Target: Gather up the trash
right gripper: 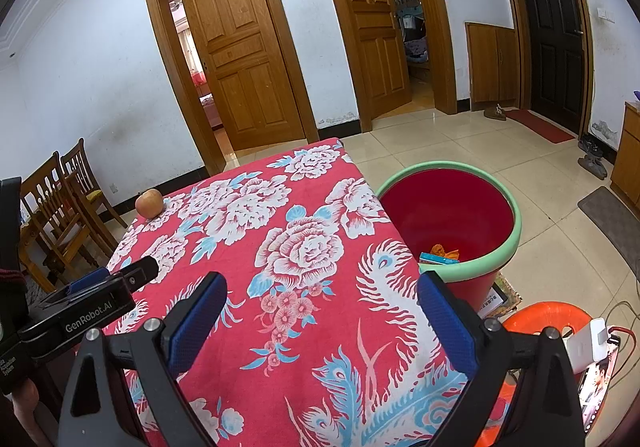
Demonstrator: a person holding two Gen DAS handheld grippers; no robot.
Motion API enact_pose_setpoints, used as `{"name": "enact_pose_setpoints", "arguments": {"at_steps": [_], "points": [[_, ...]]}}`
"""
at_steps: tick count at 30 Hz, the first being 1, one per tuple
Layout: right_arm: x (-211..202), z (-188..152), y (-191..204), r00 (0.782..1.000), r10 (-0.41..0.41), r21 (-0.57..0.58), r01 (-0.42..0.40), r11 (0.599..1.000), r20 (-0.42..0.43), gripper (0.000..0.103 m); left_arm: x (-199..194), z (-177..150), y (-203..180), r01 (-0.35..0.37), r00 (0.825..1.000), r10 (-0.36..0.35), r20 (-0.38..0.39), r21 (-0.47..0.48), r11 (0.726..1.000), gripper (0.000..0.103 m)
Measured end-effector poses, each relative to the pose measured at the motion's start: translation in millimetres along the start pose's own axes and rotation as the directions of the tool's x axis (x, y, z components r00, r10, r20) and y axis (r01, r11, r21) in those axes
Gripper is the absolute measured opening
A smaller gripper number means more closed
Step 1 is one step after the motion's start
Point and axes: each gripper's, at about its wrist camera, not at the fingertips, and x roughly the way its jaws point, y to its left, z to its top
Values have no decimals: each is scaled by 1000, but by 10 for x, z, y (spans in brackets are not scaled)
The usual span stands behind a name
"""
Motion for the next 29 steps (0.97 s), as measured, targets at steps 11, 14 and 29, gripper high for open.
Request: {"name": "enact_pose_setpoints", "arguments": {"at_steps": [11,14,29], "points": [[-2,3,-4,1000,0,0,0,1000,1,98,-7,-14,-17,0,1000,0,2,5,1000,82],[-4,4,-5,1000,0,-2,0,1000,2,98,-11,-9,-23,0,1000,0,1,5,1000,82],[-1,2,-1,1000,3,-1,-3,1000,2,98,-34,6,-15,-3,1000,3,4,5,1000,82]]}}
